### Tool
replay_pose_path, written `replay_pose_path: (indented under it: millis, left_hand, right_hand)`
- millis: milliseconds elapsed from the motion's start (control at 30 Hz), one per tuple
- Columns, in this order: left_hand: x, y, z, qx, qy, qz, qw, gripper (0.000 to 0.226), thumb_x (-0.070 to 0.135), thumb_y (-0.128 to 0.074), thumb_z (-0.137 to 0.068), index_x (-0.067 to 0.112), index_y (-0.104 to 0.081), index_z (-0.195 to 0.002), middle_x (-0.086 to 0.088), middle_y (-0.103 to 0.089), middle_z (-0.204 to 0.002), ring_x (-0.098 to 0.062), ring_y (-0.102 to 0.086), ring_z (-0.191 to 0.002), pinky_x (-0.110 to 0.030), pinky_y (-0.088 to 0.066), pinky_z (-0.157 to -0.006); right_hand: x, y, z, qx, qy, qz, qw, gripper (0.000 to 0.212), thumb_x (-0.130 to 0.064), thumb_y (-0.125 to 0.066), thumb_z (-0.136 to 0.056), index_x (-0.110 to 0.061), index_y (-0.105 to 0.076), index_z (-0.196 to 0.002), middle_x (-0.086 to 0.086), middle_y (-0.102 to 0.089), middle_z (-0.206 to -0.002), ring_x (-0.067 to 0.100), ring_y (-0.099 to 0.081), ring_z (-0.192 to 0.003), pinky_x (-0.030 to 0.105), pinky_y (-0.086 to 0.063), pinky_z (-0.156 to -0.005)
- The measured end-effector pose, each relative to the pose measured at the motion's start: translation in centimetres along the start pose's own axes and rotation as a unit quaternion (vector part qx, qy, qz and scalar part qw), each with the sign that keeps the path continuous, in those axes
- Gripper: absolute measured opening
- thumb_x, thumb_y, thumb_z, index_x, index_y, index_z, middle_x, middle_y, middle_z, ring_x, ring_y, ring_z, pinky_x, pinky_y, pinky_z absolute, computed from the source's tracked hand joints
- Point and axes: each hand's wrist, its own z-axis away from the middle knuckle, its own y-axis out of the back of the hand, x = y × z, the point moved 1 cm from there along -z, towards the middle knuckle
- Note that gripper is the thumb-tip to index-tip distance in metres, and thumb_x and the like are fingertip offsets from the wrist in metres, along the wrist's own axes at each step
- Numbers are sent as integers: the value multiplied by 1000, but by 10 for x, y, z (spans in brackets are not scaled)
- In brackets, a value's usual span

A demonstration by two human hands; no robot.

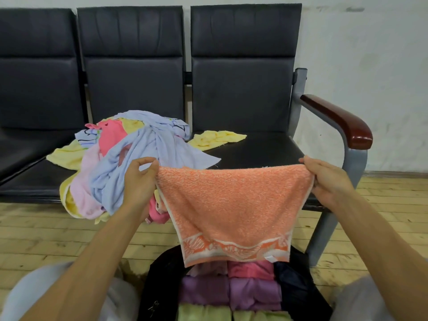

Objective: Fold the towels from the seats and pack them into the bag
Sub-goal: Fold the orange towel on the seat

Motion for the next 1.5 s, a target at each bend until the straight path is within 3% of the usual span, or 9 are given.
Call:
replay_pose_path:
  millis: [300, 500, 667, 867, 1033, 1133, 1233, 1333, 1500]
  left_hand:
    - [7, 13, -6, -132, -34, -100, 986, 16, 12, -68, -88, 24, -70, -99, -6, -67, -111, -27, -63, -102, -39, -51, -93]
    - [-3, 5, -6, -94, -228, -393, 886, 20, 1, -54, -95, -3, -72, -102, -20, -67, -93, -34, -61, -90, -27, -36, -70]
    - [0, 5, -8, -43, -243, -335, 909, 25, 0, -46, -98, 8, -51, -75, -6, -45, -84, -19, -41, -81, -31, -33, -71]
    - [-4, 2, -3, -56, -181, -307, 933, 25, 14, -38, -104, -2, -56, -97, -8, -58, -90, -21, -50, -84, -29, -31, -69]
    - [10, -4, 6, -183, -23, -45, 982, 25, 19, -40, -104, 14, -63, -96, 0, -68, -86, -13, -64, -79, -25, -52, -68]
    - [20, -3, 11, -214, 37, 37, 976, 24, 20, -42, -103, 12, -65, -102, 1, -71, -81, -10, -67, -71, -22, -55, -62]
    - [17, 1, 5, -110, -98, -135, 980, 20, 17, -45, -102, 11, -64, -97, 2, -66, -85, -9, -60, -77, -23, -44, -68]
    - [12, 3, 5, -12, -230, -266, 936, 17, 11, -49, -99, 9, -66, -95, 3, -63, -89, -12, -54, -84, -22, -32, -68]
    - [11, 2, 3, 26, -255, -267, 929, 20, 13, -50, -99, 5, -68, -102, 4, -63, -92, -12, -55, -86, -16, -31, -67]
  right_hand:
    - [-8, 2, -1, -8, 158, 252, 955, 37, -8, -78, -78, -10, -70, -114, -1, -64, -108, 12, -59, -94, 19, -47, -77]
    - [-6, 0, 1, 55, 254, 423, 868, 14, -20, -74, -85, -11, -74, -95, -3, -63, -87, 11, -55, -81, 30, -45, -75]
    - [0, -12, 3, -18, 259, 400, 879, 6, -19, -56, -98, -14, -56, -96, -9, -51, -83, 8, -49, -77, 30, -40, -68]
    - [15, -14, 4, -229, 162, 412, 867, 11, -28, -56, -98, -17, -58, -100, -3, -59, -97, 13, -61, -89, 31, -54, -69]
    - [3, -10, 13, -364, 42, 252, 896, 27, -26, -56, -93, -3, -68, -100, 7, -67, -91, 17, -68, -83, 28, -56, -69]
    - [-9, -4, 12, -289, 56, 197, 935, 25, -25, -52, -97, -9, -71, -103, 5, -71, -96, 19, -69, -89, 31, -54, -73]
    - [-13, -1, 5, -116, 150, 234, 953, 21, -22, -49, -102, -16, -69, -99, 0, -68, -99, 17, -63, -93, 29, -48, -74]
    - [-12, -1, 1, 14, 220, 317, 922, 20, -19, -45, -103, -14, -64, -108, 0, -60, -104, 16, -53, -98, 31, -40, -81]
    - [-8, -1, -2, 46, 256, 374, 890, 23, -19, -48, -102, -9, -66, -113, 1, -61, -101, 15, -53, -96, 31, -41, -84]
